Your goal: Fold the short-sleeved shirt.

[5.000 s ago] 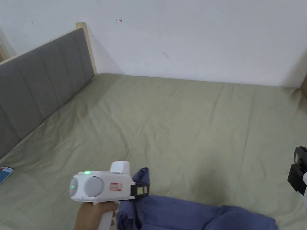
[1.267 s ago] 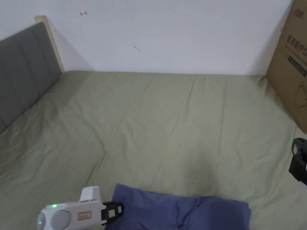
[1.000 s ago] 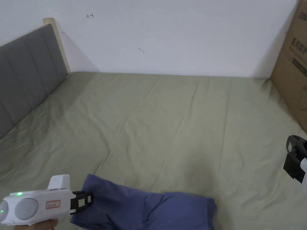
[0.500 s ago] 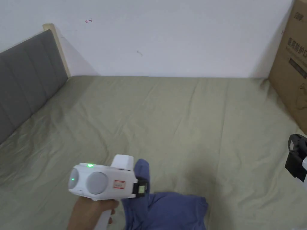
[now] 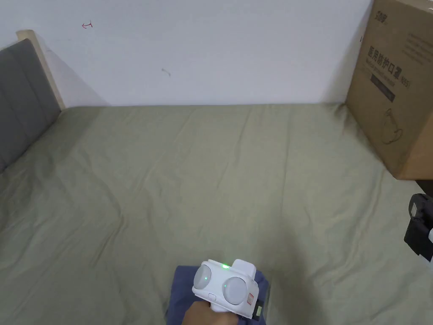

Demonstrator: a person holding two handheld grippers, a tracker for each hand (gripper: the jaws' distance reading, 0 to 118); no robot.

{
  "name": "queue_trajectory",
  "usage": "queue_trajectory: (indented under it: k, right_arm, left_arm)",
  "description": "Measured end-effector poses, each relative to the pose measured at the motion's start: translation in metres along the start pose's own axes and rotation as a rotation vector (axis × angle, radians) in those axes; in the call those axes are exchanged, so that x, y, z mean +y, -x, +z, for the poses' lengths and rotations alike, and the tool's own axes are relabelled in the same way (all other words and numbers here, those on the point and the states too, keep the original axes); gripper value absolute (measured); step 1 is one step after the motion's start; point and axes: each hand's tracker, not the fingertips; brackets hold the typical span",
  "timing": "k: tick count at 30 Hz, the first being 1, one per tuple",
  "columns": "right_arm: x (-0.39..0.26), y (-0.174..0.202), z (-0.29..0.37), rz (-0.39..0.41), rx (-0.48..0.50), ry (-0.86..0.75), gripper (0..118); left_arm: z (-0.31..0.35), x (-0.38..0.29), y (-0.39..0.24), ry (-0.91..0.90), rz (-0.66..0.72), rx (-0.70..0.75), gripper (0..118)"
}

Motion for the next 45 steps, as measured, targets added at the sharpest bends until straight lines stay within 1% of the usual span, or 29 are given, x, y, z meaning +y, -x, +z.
queue_trajectory:
  k: [1, 2, 3, 4, 5, 6, 7, 8, 9, 11, 14, 16, 17, 18, 19, 20, 21, 22, 23, 24, 27, 29, 32, 35, 38, 39, 40, 42, 45]
  right_arm:
    - [0.0, -0.001, 0.0, 0.0, -0.003, 0.002, 0]
    - [-0.001, -0.002, 0.0, -0.001, -0.006, 0.004, 0]
    - [0.0, -0.002, 0.0, -0.003, -0.008, 0.005, 0]
    - [0.0, -0.002, 0.001, -0.004, -0.008, 0.005, 0]
    - [0.0, -0.002, 0.001, -0.005, -0.008, 0.005, 0]
    - [0.001, -0.002, 0.0, -0.004, -0.009, 0.004, 0]
    - [0.001, -0.001, 0.0, -0.004, -0.008, 0.003, 0]
    - [0.002, -0.001, 0.0, -0.005, -0.007, 0.001, 0]
    - [0.003, 0.0, 0.0, -0.006, -0.004, -0.001, 0]
    - [0.006, 0.005, 0.001, -0.007, 0.001, -0.008, 0]
    - [0.008, 0.009, 0.001, -0.008, 0.01, -0.015, 0]
    - [0.01, 0.012, 0.002, -0.007, 0.017, -0.019, 0]
    - [0.01, 0.013, 0.002, -0.007, 0.023, -0.019, 0]
    - [0.011, 0.015, 0.002, -0.004, 0.026, -0.02, 0]
    - [0.011, 0.017, 0.002, -0.002, 0.028, -0.02, 0]
    - [0.01, 0.018, 0.003, -0.002, 0.03, -0.02, 0]
    - [0.01, 0.018, 0.003, -0.002, 0.033, -0.02, 0]
    - [0.01, 0.019, 0.003, -0.004, 0.035, -0.019, 0]
    - [0.01, 0.02, 0.004, -0.004, 0.036, -0.018, 0]
    - [0.01, 0.021, 0.004, -0.003, 0.036, -0.016, 0]
    - [0.008, 0.021, 0.004, 0.004, 0.036, -0.008, 0]
    - [0.007, 0.02, 0.004, 0.005, 0.035, -0.003, 0]
    - [0.005, 0.018, 0.003, 0.004, 0.032, 0.004, 0]
    - [0.003, 0.015, 0.002, 0.007, 0.029, 0.014, 0]
    - [0.001, 0.013, 0.0, 0.02, 0.026, 0.025, 0]
    - [0.0, 0.013, 0.0, 0.023, 0.025, 0.028, 0]
    - [0.0, 0.013, -0.001, 0.024, 0.024, 0.031, 0]
    - [-0.001, 0.014, -0.001, 0.022, 0.025, 0.033, 0]
    - [-0.003, 0.018, -0.002, 0.014, 0.033, 0.032, 0]
  left_arm:
    - [-0.001, -0.001, 0.0, -0.004, 0.007, 0.001, 18]
    - [0.001, -0.002, 0.001, -0.013, 0.022, -0.009, 27]
    - [0.007, -0.002, 0.003, -0.038, 0.057, -0.029, 47]
    - [0.013, -0.001, 0.005, -0.062, 0.08, -0.066, 63]
    - [0.021, -0.001, 0.008, -0.089, 0.098, -0.116, 77]
    - [0.032, -0.002, 0.01, -0.127, 0.121, -0.164, 81]
    - [0.044, -0.002, 0.012, -0.168, 0.132, -0.196, 81]
    - [0.057, -0.003, 0.014, -0.213, 0.141, -0.207, 93]
    - [0.073, -0.003, 0.017, -0.271, 0.144, -0.209, 101]
    - [0.1, -0.007, 0.024, -0.402, 0.141, -0.171, 101]
    - [0.12, -0.013, 0.032, -0.503, 0.109, -0.083, 101]
    - [0.127, -0.019, 0.037, -0.56, 0.069, 0.012, 100]
    - [0.127, -0.022, 0.038, -0.572, 0.06, 0.051, 99]
    - [0.125, -0.025, 0.041, -0.581, 0.058, 0.074, 91]
    - [0.123, -0.028, 0.044, -0.583, 0.054, 0.098, 78]
    - [0.119, -0.032, 0.046, -0.582, 0.056, 0.096, 60]
    - [0.111, -0.035, 0.048, -0.582, 0.062, 0.104, 29]
    - [0.105, -0.038, 0.05, -0.575, 0.061, 0.109, 11]
    - [0.1, -0.041, 0.052, -0.558, 0.066, 0.101, 3]
    - [0.094, -0.045, 0.053, -0.537, 0.076, 0.084, 0]
    - [0.076, -0.053, 0.049, -0.504, 0.134, 0.004, 0]
    - [0.06, -0.057, 0.04, -0.493, 0.133, 0.01, 0]
    - [0.03, -0.063, 0.025, -0.426, 0.096, -0.012, 0]
    - [0.002, -0.075, 0.01, -0.369, 0.091, -0.036, 0]
    - [-0.021, -0.088, -0.005, -0.319, 0.026, 0.008, 0]
    - [-0.022, -0.092, -0.006, -0.365, 0.014, 0.037, 0]
    - [-0.021, -0.091, -0.006, -0.374, 0.033, 0.028, 0]
    - [-0.019, -0.087, -0.003, -0.355, 0.061, 0.021, 0]
    - [-0.01, -0.081, 0.0, -0.335, 0.042, 0.006, 0]
